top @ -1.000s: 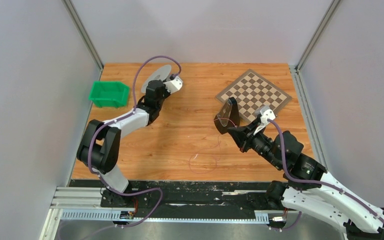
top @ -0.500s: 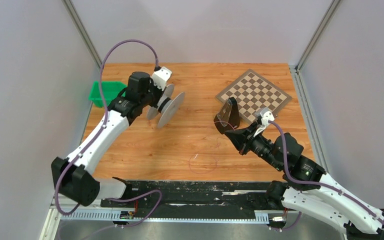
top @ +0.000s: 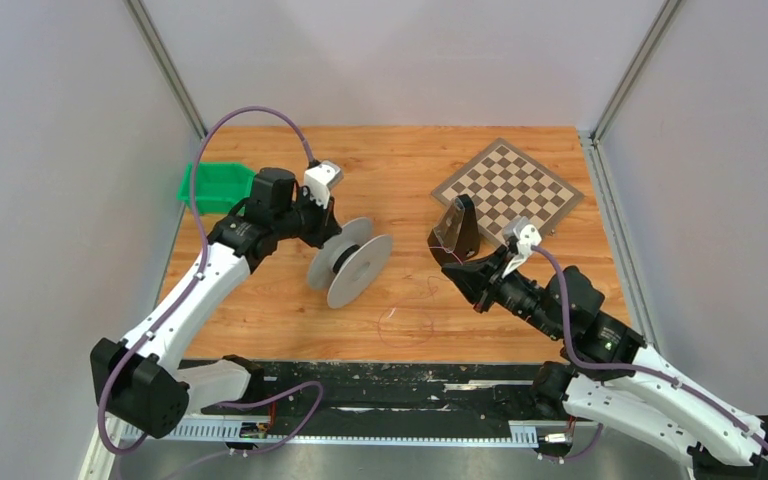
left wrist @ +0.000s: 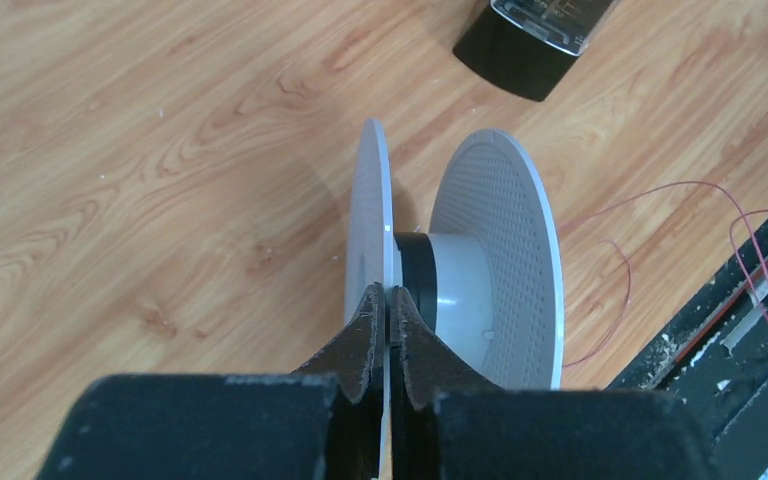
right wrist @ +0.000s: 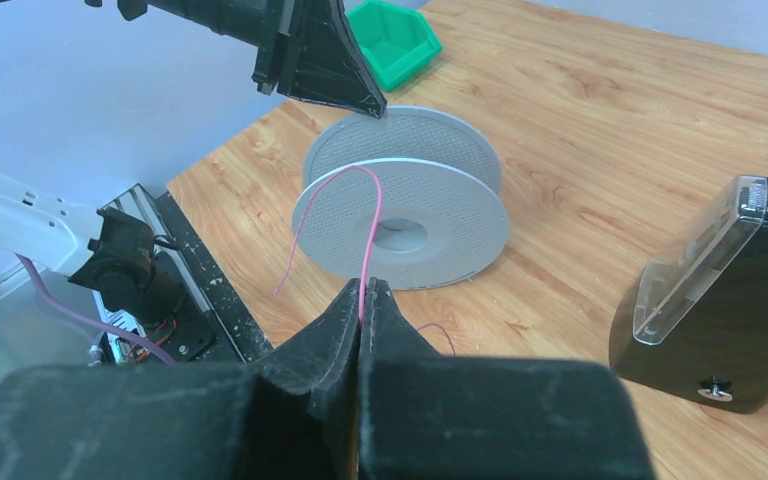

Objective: Wrap the cables

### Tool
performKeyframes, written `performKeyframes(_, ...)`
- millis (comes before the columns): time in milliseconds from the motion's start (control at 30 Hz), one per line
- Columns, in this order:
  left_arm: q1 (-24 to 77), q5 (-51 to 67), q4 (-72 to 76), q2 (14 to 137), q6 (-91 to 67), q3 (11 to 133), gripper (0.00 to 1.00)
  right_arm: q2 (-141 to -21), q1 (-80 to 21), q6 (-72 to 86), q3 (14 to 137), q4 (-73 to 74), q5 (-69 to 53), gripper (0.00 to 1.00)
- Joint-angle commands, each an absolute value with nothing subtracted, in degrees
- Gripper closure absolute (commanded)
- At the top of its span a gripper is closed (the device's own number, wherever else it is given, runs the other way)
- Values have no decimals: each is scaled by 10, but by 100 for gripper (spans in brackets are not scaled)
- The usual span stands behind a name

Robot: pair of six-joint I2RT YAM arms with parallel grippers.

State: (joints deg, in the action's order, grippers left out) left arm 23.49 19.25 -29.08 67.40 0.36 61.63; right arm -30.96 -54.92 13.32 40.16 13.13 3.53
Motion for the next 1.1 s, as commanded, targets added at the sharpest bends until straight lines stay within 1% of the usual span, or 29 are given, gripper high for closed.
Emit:
performKeyframes(0,235,236,-243,671,-19,619,100,-329,-547,120,405,95,26,100)
performKeyframes(33,234,239,-243,670,-17,617,99,-338,-547,116,403,89,22,100)
performKeyframes(100,235,245,-244,667,-13,619,93,-352,-547,109,402,77,14,100)
performKeyframes(133,235,245,-250,666,-11,621,86,-361,-547,106,404,73,10,100)
performKeyframes(167,235,246,-253,665,-10,625,82,-370,-547,104,407,70,10,100)
performKeyframes(200,235,246,-261,664,-7,627,76,-379,-547,103,411,67,-6,100)
performKeyframes(267,234,240,-272,659,-5,632,69,-396,-547,104,417,56,-23,100)
performKeyframes(300,234,237,-274,655,-7,634,68,-403,-547,105,419,44,-32,100)
performKeyframes(367,234,222,-276,644,-14,636,64,-423,-547,106,420,11,-49,100)
performKeyframes(467,235,178,-268,616,-29,640,54,-469,-547,104,437,-44,-74,100)
performKeyframes(500,235,167,-265,610,-37,641,52,-488,-547,105,446,-57,-86,100)
performKeyframes(533,234,142,-265,601,-41,643,48,-508,-547,109,458,-69,-99,100)
performKeyframes(633,233,94,-275,591,-59,649,44,-572,-548,136,488,-108,-130,100)
performKeyframes(833,212,81,-317,568,-86,658,43,-703,-548,200,524,-182,-157,100)
performKeyframes(933,187,94,-326,548,-110,653,42,-747,-548,211,533,-198,-160,100)
performKeyframes(1067,147,160,-333,530,-129,644,41,-769,-548,181,532,-199,-133,100)
